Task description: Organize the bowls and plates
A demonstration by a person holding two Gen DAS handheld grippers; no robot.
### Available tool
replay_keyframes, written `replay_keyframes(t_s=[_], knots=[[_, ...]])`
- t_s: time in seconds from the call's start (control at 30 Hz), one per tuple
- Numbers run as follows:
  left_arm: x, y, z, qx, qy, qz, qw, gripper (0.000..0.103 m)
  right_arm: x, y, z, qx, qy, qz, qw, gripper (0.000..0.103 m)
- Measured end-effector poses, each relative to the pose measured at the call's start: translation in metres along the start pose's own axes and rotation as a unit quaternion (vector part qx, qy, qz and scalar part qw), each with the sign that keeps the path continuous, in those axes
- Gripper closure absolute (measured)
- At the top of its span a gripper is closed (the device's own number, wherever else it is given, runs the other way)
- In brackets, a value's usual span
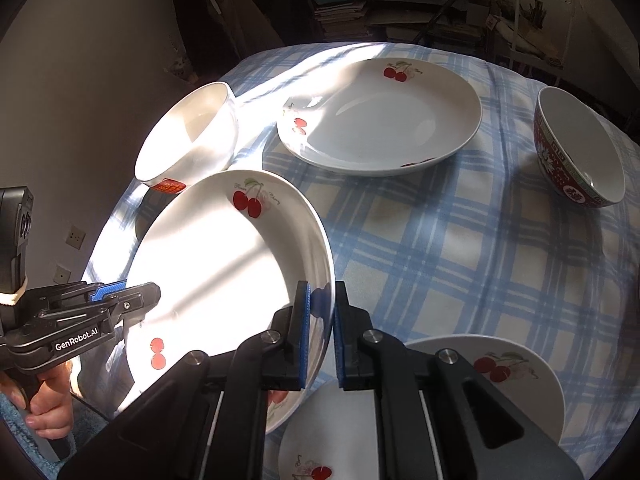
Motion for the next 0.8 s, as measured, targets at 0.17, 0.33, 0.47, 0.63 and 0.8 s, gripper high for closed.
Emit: replay_keyframes(t_s=[0.17,0.33,0.47,0.63,0.8], knots=[[0.014,0.010,-0.019,0.014,0.012,0.033,0.9993,0.083,0.010,0.007,-0.024,0.005,0.005,0.020,1.000,0.091],[0.033,0.017,-0.029,0.017,0.016,0.050,0.9984,0.083,0.019,0.018,-0.043,0.003,0.025,0.020,0.999,0.091],[0.057,0.018,-0.034,0.025,0.022,0.064,0.9974,0.083,0.028,0.029,-0.061,0.007,0.034,0.032,0.999,0.091],[0.086,0.023,-0.033,0.014,0.045,0.074,0.9962,0.083,0.043,0.043,-0.085,0.006,0.056,0.028,0.998,0.091],[0.120,0.033,-0.031,0.008,0.052,0.095,0.9941,0.082,0.066,0.060,-0.104,0.001,0.080,0.038,0.996,0.091]])
Point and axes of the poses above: each gripper's, at about its wrist camera, not at the fingertips, and z roughly the way its jaws point, x to its right, y to its underside, the point moved 7 cm from there along z, roughly the way its jaws point, and after that the axes turned 8 degrees about -y, right-handed, at the moved point
